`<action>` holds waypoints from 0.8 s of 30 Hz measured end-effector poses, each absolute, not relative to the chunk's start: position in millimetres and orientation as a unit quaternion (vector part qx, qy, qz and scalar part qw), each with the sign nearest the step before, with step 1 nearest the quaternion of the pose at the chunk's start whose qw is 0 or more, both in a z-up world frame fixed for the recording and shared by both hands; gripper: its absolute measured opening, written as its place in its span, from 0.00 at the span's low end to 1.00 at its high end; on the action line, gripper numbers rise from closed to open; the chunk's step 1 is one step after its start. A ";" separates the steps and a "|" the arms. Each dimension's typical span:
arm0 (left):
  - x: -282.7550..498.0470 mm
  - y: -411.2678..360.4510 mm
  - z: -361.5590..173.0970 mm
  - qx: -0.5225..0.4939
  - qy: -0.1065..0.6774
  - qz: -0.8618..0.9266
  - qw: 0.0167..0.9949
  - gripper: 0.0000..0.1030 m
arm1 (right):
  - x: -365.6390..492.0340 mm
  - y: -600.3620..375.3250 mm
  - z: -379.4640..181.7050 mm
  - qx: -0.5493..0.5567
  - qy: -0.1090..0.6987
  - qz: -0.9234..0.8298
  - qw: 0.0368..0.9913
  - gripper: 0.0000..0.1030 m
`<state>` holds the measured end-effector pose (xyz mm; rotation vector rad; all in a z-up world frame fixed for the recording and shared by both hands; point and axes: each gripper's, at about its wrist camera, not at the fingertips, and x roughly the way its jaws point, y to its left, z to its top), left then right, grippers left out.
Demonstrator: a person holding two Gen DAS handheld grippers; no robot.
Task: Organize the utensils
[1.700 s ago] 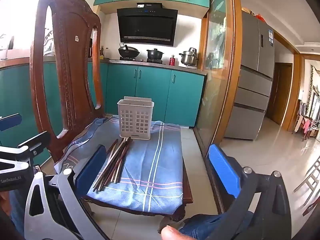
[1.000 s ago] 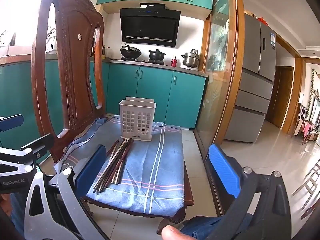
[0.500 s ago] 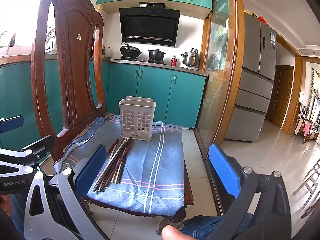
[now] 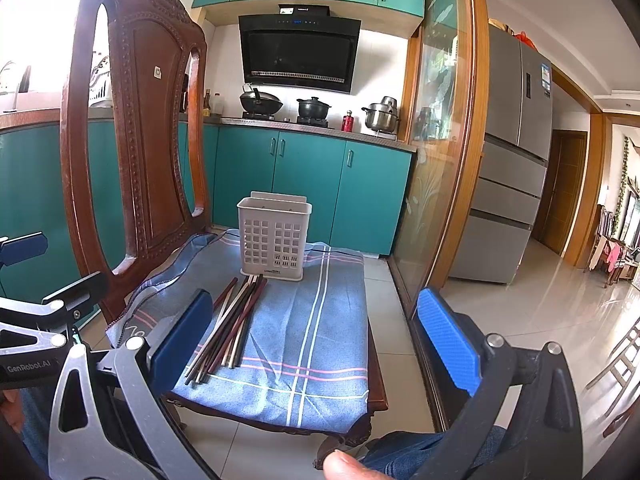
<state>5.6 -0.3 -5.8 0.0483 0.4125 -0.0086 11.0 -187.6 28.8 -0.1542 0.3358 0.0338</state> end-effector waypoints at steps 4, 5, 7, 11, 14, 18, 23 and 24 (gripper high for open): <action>5.8 -1.5 -7.4 0.025 0.207 -0.004 0.978 0.97 | 11.9 -188.3 28.0 -0.076 0.167 0.017 0.983 0.97; 6.3 -0.9 -7.1 0.024 0.206 -0.004 0.978 0.97 | 12.0 -188.4 28.0 -0.076 0.167 0.017 0.983 0.97; 5.9 -1.4 -7.6 0.024 0.207 -0.004 0.978 0.97 | 12.0 -188.0 28.4 -0.076 0.168 0.017 0.983 0.97; 6.3 -0.8 -7.5 0.024 0.207 -0.005 0.978 0.97 | 12.9 -188.9 27.9 -0.075 0.169 0.016 0.983 0.97; 6.7 -2.1 -8.3 0.024 0.208 -0.006 0.978 0.97 | 13.6 -189.7 28.6 -0.075 0.169 0.016 0.983 0.97; 5.7 -3.0 -9.2 0.025 0.210 -0.007 0.977 0.97 | 13.7 -189.7 28.7 -0.075 0.169 0.016 0.983 0.97; 5.8 -3.1 -8.6 0.025 0.211 -0.006 0.977 0.97 | 13.6 -189.5 28.6 -0.075 0.170 0.016 0.983 0.97; 6.8 -3.0 -8.2 0.025 0.212 -0.007 0.977 0.97 | 13.6 -189.6 28.6 -0.075 0.170 0.016 0.983 0.97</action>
